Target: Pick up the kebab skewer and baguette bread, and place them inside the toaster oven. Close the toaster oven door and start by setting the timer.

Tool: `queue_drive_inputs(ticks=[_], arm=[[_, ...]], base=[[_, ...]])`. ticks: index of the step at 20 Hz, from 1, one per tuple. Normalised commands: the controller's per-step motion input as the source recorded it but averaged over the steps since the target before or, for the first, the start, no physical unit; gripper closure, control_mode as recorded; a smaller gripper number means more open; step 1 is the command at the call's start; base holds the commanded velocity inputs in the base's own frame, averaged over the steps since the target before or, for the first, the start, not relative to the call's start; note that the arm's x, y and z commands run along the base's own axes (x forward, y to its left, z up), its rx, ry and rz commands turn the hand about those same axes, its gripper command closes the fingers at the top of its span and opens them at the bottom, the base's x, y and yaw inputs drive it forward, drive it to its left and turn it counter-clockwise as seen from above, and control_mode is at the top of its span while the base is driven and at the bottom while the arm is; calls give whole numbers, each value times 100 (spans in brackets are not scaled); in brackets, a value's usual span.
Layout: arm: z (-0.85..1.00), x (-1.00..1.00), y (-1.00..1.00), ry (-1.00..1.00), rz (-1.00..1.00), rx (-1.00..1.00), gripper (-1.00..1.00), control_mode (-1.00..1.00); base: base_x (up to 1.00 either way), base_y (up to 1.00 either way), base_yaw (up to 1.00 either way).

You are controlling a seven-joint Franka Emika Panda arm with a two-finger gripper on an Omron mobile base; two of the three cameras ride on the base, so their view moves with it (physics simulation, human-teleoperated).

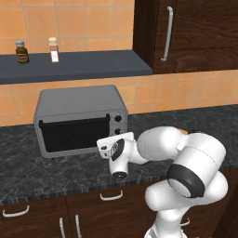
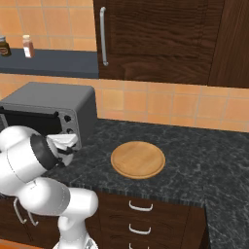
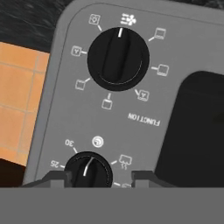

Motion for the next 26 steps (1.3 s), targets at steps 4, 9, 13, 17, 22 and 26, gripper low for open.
queue_drive_inputs(ticks=[4,9,13,17,22,26], arm=[[16,0,-28,0,3,5,100,-100],[9,1,-17,0,2,6,100,-100],[0,11,-4,0,0,5,100,-100],[0,6,-3,0,0,14,100,-100],[0,4,0,0,0,23,100,-100],[0,12,0,0,3,26,100,-100]], base=[[0,0,0],[0,0,0],[0,0,0],[0,0,0],[0,0,0],[0,0,0]])
